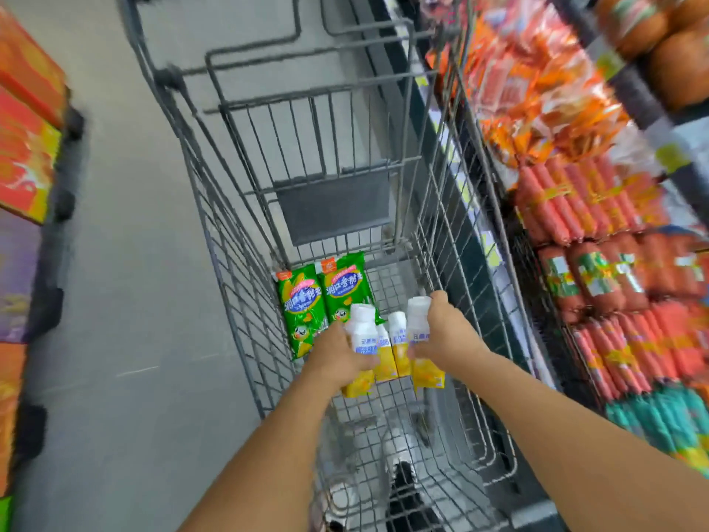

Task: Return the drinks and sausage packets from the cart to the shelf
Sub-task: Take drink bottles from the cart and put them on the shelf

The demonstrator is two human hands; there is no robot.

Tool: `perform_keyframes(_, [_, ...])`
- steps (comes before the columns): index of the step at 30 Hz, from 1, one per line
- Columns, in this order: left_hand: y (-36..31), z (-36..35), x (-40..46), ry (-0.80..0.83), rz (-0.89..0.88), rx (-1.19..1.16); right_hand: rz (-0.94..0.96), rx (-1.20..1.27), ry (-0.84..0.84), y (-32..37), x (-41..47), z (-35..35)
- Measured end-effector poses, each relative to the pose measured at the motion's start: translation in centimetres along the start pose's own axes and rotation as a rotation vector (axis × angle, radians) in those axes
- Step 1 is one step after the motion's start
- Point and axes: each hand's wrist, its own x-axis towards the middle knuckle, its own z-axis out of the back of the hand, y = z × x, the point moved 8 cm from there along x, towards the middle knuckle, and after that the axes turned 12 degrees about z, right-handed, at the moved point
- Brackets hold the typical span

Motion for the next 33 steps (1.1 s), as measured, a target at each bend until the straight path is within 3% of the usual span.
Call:
perform_keyframes(8, [-11.0,9.1,-15.1,-0.101,-0.420,0.124,0.104,0.085,-0.336,9.3,-13.4,15.0])
perform_keyframes(16, [-22.6,6.9,-30.0,0.009,-0.762,0.282,-0.001,0.142,-0.688,8.3,-30.5,26.1])
perform_keyframes(20, [-27.4,1.9,-37.8,0.132,-0.913,0.338,-0.124,0.269,-0.823,4.4,-40.0,29.3])
perform_keyframes(25, [-30.1,-7.3,-48.6,0.299,-1.086,0.423,-0.260,0.223,-0.971,-0.6,-52.7,31.8])
perform_keyframes(33, [-26.7,-27.7,-65.4,0.573,-1.265,0.577,-0.439,0.276,-1.208,-10.3,-76.2,28.0])
